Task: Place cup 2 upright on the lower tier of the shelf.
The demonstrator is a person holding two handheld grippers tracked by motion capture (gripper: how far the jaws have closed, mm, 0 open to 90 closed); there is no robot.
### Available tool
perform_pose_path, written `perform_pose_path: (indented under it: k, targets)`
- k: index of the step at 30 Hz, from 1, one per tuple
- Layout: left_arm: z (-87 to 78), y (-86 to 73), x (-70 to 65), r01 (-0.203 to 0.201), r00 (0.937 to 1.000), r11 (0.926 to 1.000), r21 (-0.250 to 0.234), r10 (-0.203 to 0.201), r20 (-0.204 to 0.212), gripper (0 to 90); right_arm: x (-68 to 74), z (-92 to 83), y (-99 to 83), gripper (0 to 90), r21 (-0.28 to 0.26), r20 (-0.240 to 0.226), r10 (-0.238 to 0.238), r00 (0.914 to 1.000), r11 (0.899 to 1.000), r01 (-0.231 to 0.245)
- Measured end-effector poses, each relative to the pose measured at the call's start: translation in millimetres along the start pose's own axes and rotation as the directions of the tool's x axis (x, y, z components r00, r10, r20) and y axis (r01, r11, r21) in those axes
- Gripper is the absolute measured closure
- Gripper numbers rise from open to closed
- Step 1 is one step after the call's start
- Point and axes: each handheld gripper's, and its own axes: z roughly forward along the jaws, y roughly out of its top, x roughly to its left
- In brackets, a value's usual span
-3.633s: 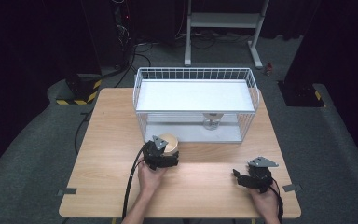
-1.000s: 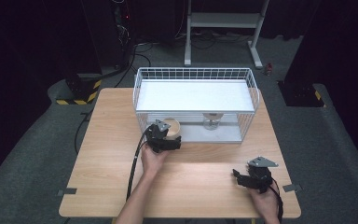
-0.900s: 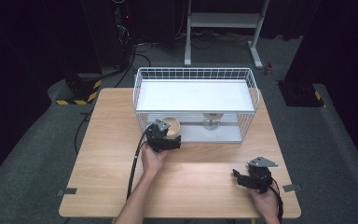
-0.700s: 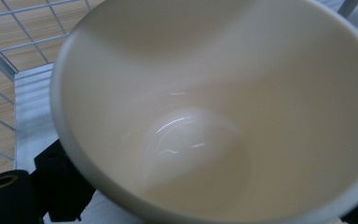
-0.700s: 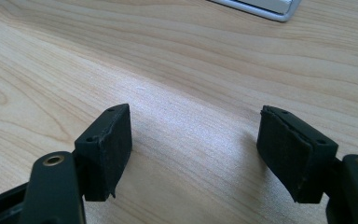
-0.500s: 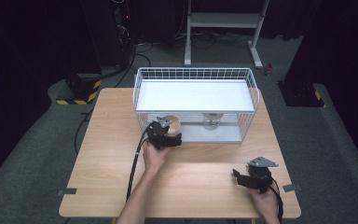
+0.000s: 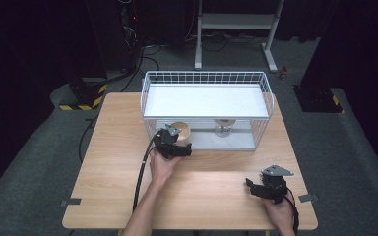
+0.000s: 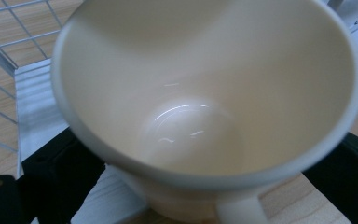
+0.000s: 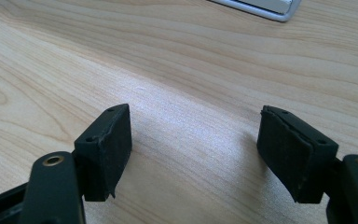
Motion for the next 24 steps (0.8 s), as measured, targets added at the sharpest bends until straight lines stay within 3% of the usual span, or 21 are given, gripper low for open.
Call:
perform_pose_path:
  k: [24]
  targets:
    - [-7.6,-8.6,-3.5,0.025,0.9984,0.9997,0.0,-0.025,-0.05,17.6,0.1,0.0,0.0,26.4,0.0,0.0,-0.001,1.0,1.0,0.001]
